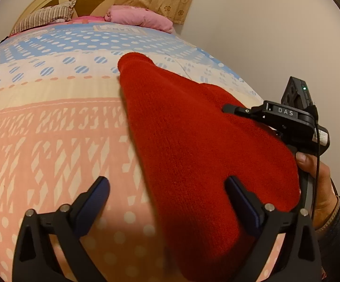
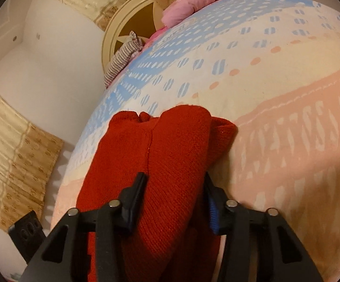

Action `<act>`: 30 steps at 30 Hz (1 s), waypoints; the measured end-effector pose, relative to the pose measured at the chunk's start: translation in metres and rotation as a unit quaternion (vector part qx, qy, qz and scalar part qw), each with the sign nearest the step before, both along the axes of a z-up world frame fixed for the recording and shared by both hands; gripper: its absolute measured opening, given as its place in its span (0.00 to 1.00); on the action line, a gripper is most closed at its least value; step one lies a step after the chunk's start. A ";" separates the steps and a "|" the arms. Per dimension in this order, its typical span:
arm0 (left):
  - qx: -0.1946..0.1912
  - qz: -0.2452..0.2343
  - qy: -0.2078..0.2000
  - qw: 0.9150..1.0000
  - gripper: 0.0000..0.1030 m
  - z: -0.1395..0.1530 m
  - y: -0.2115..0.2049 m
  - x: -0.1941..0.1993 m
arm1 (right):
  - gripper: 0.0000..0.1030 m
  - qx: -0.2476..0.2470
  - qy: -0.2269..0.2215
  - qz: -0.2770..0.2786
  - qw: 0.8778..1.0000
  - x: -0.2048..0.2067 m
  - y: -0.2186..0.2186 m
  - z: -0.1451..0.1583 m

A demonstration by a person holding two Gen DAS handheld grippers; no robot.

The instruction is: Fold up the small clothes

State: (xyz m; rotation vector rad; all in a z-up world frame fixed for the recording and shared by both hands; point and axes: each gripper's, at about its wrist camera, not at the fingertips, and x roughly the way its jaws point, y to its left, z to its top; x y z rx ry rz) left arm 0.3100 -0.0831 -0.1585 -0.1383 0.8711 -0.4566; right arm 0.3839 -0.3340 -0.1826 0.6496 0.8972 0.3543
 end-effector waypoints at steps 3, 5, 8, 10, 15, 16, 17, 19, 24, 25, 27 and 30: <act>-0.006 -0.010 0.000 1.000 0.87 0.001 -0.001 -0.002 | 0.38 0.011 0.001 -0.004 1.000 -0.001 -0.003 -0.002; -0.011 -0.018 0.001 1.000 0.80 0.001 -0.003 -0.003 | 0.36 0.004 -0.001 -0.001 1.000 -0.002 0.000 -0.001; -0.024 -0.029 0.005 0.999 0.63 0.004 -0.006 -0.006 | 0.35 -0.005 -0.004 0.002 1.000 -0.001 0.004 0.001; -0.016 -0.027 0.001 1.000 0.59 0.007 -0.011 -0.009 | 0.34 -0.006 -0.005 0.003 1.000 -0.002 0.004 0.001; 0.008 -0.022 -0.012 1.000 0.42 0.017 -0.017 -0.017 | 0.31 -0.020 -0.015 0.002 1.000 -0.007 0.009 0.008; 0.015 -0.021 -0.015 1.000 0.42 0.019 -0.017 -0.020 | 0.31 -0.020 -0.019 0.001 1.000 -0.009 0.009 0.010; 0.020 -0.020 -0.019 0.999 0.40 0.022 -0.018 -0.023 | 0.31 -0.018 -0.024 0.002 1.000 -0.011 0.010 0.013; 0.021 -0.017 -0.021 0.999 0.39 0.027 -0.016 -0.027 | 0.31 -0.010 -0.035 0.004 0.999 -0.017 0.012 0.019; 0.019 -0.013 -0.029 0.999 0.37 0.037 -0.008 -0.037 | 0.30 -0.005 -0.047 0.013 0.999 -0.028 0.021 0.029; 0.019 -0.012 -0.030 0.999 0.37 0.039 -0.006 -0.039 | 0.30 -0.003 -0.049 0.015 0.999 -0.031 0.023 0.031; 0.019 -0.011 -0.032 0.999 0.37 0.042 -0.002 -0.042 | 0.30 0.002 -0.052 0.019 0.998 -0.035 0.028 0.033; 0.024 -0.007 -0.032 0.999 0.37 0.044 0.004 -0.049 | 0.30 0.008 -0.053 0.027 0.998 -0.042 0.035 0.035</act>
